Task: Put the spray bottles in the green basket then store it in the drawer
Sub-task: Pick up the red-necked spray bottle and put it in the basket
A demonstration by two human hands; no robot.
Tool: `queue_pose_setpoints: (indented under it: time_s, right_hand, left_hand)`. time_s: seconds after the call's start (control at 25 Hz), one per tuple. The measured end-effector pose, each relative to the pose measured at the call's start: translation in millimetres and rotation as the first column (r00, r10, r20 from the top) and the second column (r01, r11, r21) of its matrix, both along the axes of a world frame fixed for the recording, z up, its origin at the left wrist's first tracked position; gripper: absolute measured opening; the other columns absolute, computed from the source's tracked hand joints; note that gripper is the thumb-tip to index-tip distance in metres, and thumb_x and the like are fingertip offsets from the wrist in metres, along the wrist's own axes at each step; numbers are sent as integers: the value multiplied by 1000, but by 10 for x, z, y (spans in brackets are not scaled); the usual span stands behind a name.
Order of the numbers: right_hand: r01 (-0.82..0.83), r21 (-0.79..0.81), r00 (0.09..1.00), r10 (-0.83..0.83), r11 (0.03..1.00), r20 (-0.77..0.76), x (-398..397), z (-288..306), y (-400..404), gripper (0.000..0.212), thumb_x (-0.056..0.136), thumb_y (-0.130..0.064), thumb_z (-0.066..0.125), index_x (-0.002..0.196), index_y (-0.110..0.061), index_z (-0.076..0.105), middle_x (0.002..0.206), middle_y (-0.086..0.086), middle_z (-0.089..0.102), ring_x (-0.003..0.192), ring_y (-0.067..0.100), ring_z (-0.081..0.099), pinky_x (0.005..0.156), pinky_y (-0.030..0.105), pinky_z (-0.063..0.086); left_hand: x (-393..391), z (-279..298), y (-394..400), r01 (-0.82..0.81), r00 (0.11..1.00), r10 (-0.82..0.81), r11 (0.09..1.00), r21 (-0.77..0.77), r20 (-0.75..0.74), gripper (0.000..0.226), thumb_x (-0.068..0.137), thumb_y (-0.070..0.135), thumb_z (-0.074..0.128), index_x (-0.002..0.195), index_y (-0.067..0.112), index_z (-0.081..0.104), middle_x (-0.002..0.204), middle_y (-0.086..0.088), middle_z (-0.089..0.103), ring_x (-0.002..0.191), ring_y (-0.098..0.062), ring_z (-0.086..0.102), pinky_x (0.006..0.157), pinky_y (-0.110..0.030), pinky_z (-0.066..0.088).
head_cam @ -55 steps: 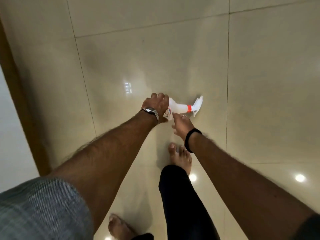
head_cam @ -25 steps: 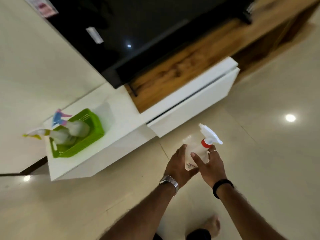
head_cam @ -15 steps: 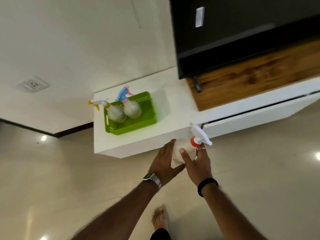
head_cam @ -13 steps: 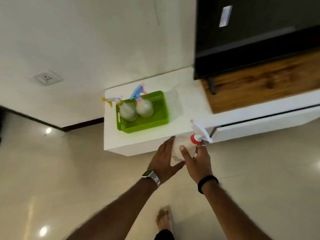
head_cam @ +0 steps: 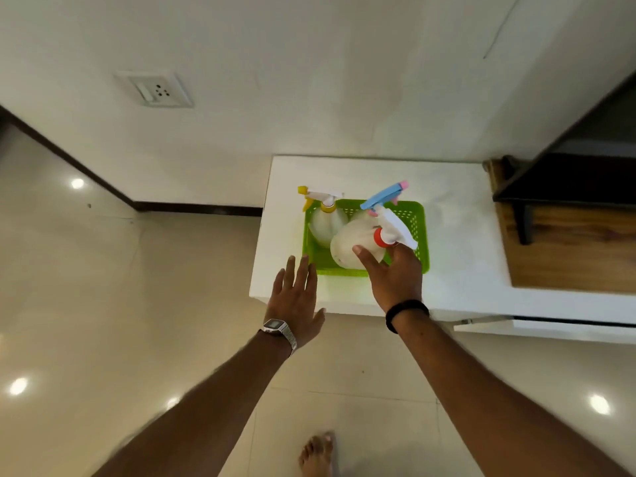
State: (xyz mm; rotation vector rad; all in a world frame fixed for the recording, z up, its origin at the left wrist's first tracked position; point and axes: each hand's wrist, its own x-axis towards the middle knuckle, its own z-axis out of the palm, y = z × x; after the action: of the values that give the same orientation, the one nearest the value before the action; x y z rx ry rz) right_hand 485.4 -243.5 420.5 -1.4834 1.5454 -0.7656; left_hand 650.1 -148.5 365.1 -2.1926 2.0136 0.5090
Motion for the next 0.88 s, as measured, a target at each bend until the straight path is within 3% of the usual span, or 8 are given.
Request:
queue_pose_setpoints:
  time_s: [0.16,0.28,0.44,0.6,0.72,0.88]
  right_hand:
    - [-70,-23,990,67,997,-124,220,-214,-75,50,86,-43,75,122,-9,64,114,7,71,106,27,65,88,35,51]
    - [-171,-100,970,150,980,-190,276,-269,-169,50,89,-42,72,125,-8,62,118,9,70,108,29,65,91,42,53]
    - [-280,-176,914,206,944,-349,107,-257,-374,50,92,-44,68,126,-7,62,120,12,69,111,32,63,88,33,47]
    - [-300,-216,887,188,929,-422,-153,-209,-586,48,89,-50,66,115,-9,63,106,11,70,98,35,64,75,29,42]
    - [-246,-254,923,146,935,-356,-359,-187,-678,46,84,-51,65,106,-10,63,97,10,70,90,34,65,72,32,45]
    - [-104,-214,980,63,971,-190,-656,-241,-693,51,81,-50,68,117,-14,63,110,4,69,100,27,67,81,49,58]
  left_hand:
    - [-20,-141,86,-1,996,-2,1000,-26,-94,98,91,44,52,158,4,-6,168,-16,-14,157,-32,-5,128,-43,8]
    - [-43,-184,90,-24,998,22,1000,-19,-60,101,90,45,56,158,6,-9,168,-15,-14,157,-33,2,127,-48,12]
    - [-53,-193,92,-34,998,33,999,-25,-47,104,87,38,59,158,9,-11,168,-13,-15,155,-34,11,124,-52,21]
    - [28,-194,87,1,1000,0,1000,-27,17,106,83,36,62,158,10,-8,169,-11,-11,156,-34,9,122,-56,23]
    - [71,-194,63,-7,998,9,999,-33,62,104,83,37,60,159,10,-5,169,-11,-9,156,-35,5,122,-56,23]
    - [-18,-140,1,-54,994,55,998,-16,90,103,84,44,59,159,16,-5,169,-16,-8,156,-39,0,123,-55,22]
